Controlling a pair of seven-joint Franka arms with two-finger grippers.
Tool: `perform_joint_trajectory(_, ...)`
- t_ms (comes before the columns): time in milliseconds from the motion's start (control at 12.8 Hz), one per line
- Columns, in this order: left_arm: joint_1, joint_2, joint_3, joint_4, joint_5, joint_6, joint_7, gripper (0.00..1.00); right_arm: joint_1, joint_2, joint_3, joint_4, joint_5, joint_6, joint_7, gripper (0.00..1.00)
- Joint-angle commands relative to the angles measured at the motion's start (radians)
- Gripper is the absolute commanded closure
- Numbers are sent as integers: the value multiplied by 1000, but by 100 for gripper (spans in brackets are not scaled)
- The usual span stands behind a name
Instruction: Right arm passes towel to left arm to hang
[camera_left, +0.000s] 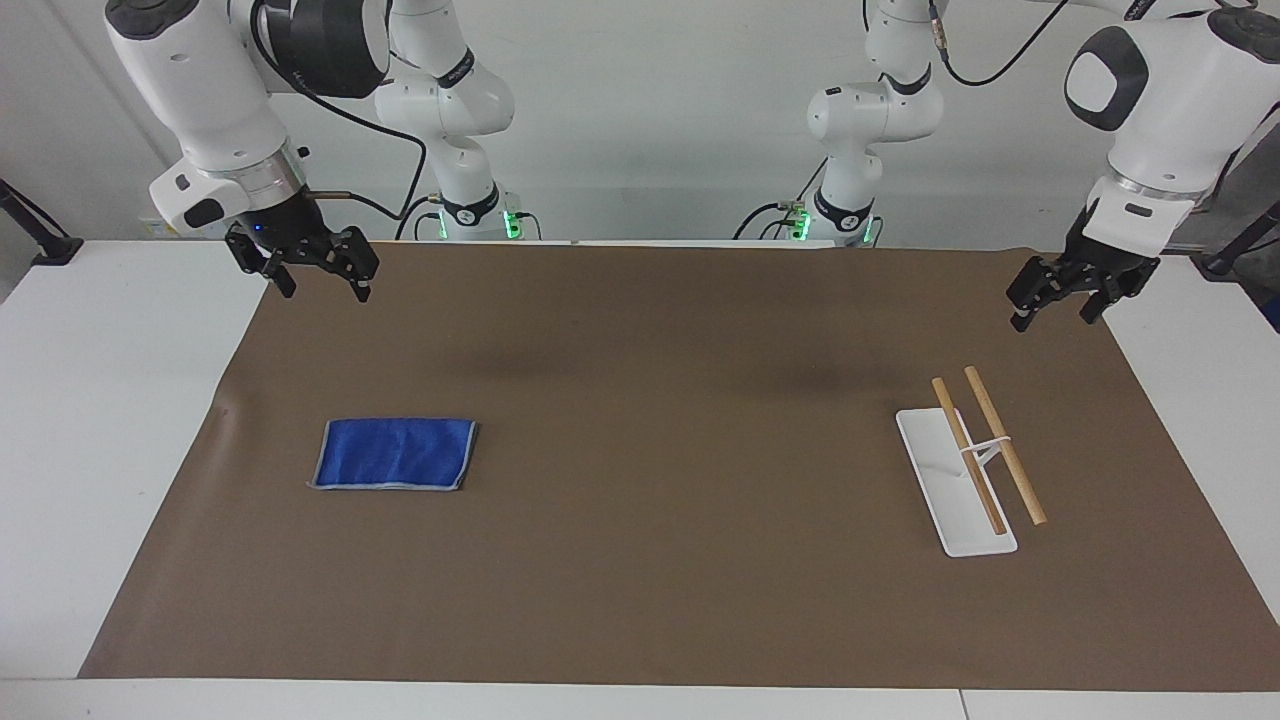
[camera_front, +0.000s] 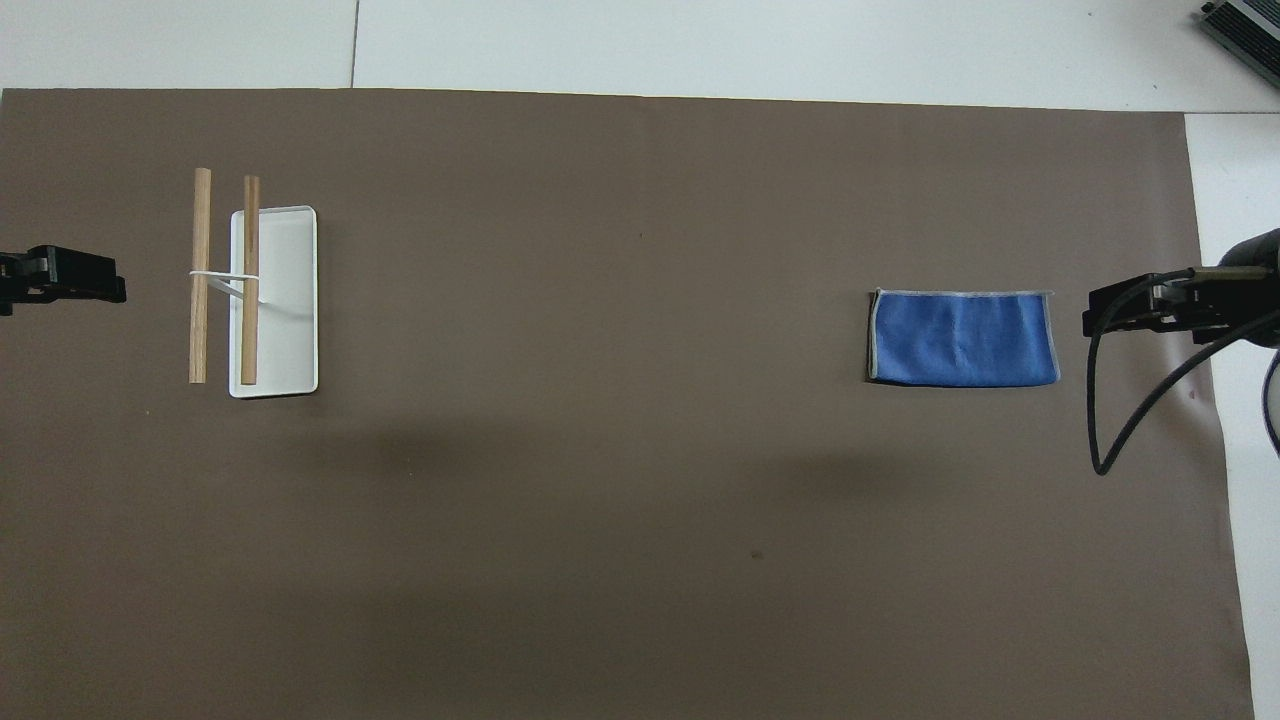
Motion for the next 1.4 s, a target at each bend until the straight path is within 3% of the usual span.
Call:
perform_joint_trajectory(0, 12, -30, -3, -34, -13, 10, 9, 0, -7, -16, 1, -16, 20, 1, -20, 0)
perform_joint_trajectory(778, 12, -30, -3, -34, -13, 10, 9, 0, -15, -19, 1, -28, 20, 17, -17, 0)
perform_joint_trajectory(1323, 12, -30, -3, -34, -13, 10, 9, 0, -18, -25, -1, -144, 20, 197, -28, 0)
